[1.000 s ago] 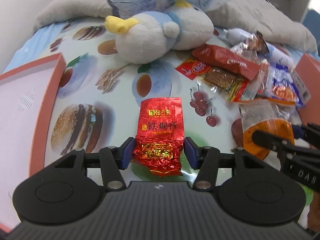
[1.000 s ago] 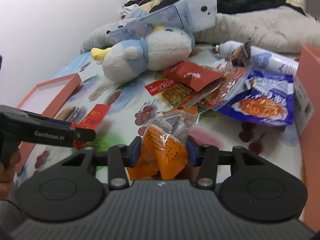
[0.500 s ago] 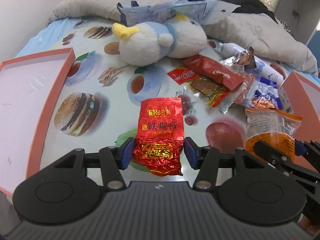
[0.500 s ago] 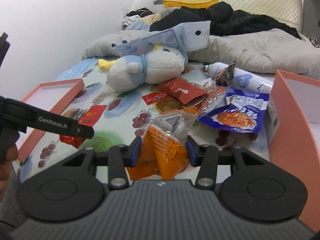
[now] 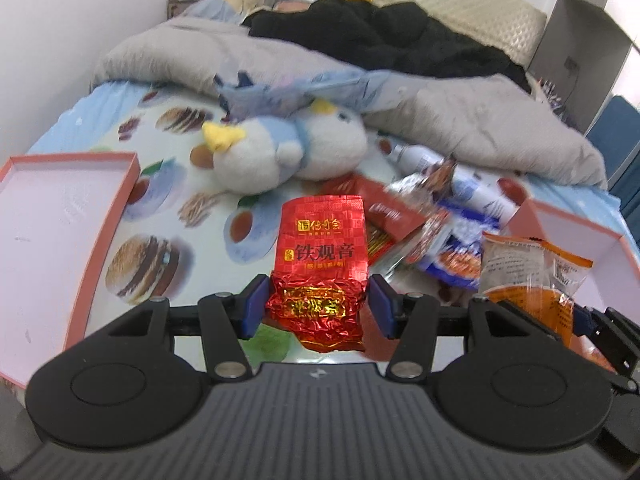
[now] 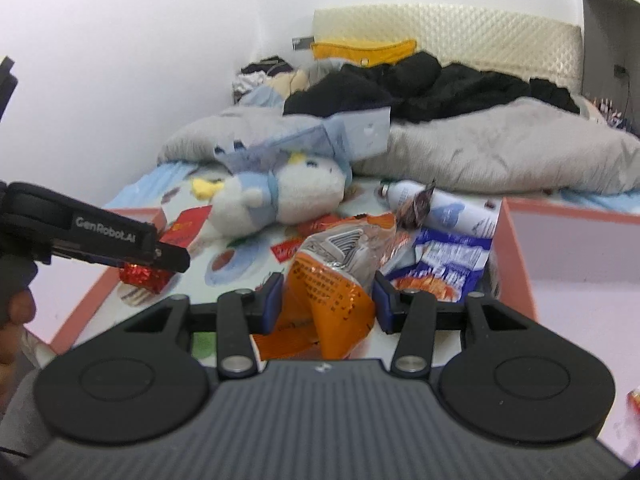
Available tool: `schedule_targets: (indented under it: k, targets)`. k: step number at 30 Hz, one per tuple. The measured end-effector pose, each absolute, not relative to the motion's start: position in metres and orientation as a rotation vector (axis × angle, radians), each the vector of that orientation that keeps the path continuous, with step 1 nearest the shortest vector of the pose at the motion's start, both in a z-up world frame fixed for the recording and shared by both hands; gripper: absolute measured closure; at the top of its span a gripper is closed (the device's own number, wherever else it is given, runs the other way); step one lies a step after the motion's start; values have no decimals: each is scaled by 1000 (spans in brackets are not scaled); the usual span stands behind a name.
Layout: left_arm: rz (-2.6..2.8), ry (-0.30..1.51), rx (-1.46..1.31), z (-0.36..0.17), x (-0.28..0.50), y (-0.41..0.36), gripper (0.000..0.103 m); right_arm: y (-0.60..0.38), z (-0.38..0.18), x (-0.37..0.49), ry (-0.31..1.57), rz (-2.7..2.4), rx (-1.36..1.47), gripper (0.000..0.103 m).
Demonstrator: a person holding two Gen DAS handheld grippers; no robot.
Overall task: Organize snacks
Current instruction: 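Lift the red tea packet with the left gripper while the right lifts the orange bag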
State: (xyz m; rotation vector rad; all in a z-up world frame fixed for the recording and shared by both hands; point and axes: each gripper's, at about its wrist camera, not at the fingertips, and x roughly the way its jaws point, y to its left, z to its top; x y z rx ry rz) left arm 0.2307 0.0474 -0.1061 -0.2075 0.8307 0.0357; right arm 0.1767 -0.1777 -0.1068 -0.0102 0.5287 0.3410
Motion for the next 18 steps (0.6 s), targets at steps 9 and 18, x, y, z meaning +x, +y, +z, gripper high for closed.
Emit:
schedule_targets:
  k: [9, 18]
  targets:
    - [7, 782, -217, -64, 225, 33, 43, -198, -72, 167, 466, 306, -10, 54]
    - [-55, 725, -243, -28, 219, 8, 43, -215, -32, 162, 391, 253, -39, 54]
